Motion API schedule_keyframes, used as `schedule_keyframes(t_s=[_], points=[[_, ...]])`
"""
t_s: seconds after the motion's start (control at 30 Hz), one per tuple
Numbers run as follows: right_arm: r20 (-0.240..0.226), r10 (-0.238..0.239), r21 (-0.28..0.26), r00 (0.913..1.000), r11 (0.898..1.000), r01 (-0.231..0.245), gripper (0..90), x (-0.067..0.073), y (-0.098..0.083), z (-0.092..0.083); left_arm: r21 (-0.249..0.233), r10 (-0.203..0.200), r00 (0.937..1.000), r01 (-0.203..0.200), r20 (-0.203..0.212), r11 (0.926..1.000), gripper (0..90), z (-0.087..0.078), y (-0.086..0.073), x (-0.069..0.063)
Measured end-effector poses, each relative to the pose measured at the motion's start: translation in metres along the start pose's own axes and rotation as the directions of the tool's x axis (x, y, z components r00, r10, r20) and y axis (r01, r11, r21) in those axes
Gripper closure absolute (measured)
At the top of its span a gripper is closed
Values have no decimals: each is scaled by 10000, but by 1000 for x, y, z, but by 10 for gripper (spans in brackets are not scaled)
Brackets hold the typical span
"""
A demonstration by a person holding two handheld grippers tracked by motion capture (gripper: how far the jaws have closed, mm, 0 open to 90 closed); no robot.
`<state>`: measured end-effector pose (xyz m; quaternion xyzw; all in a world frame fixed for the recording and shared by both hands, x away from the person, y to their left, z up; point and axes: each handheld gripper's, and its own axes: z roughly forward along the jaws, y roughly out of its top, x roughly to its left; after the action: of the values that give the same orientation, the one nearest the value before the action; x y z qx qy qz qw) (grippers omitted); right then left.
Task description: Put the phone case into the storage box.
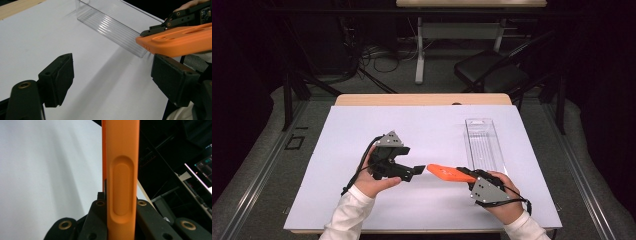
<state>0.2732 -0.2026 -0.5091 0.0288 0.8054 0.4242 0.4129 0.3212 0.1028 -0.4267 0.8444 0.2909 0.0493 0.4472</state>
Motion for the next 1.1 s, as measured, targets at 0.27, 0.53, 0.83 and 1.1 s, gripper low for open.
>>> schedule_keyframes(t_s=[0.27,0.53,0.83,1.1], points=[[-492,1397,-338,9890,9894,-1414,878,-4,-3,1,-24,142,9999,-142,45,9999,189,4,0,-2],[-979,2415,-452,9654,9680,-2468,877,-6,-7,3,-131,172,9992,-167,356,9998,206,9,0,-8],[-1176,2633,-416,9575,9621,-2696,877,-4,-7,6,-285,398,9966,-378,726,9989,305,18,1,-17],[-1411,2752,-450,9510,9578,-2838,877,-2,-7,9,-110,323,9956,-314,882,9994,422,23,0,-22]])
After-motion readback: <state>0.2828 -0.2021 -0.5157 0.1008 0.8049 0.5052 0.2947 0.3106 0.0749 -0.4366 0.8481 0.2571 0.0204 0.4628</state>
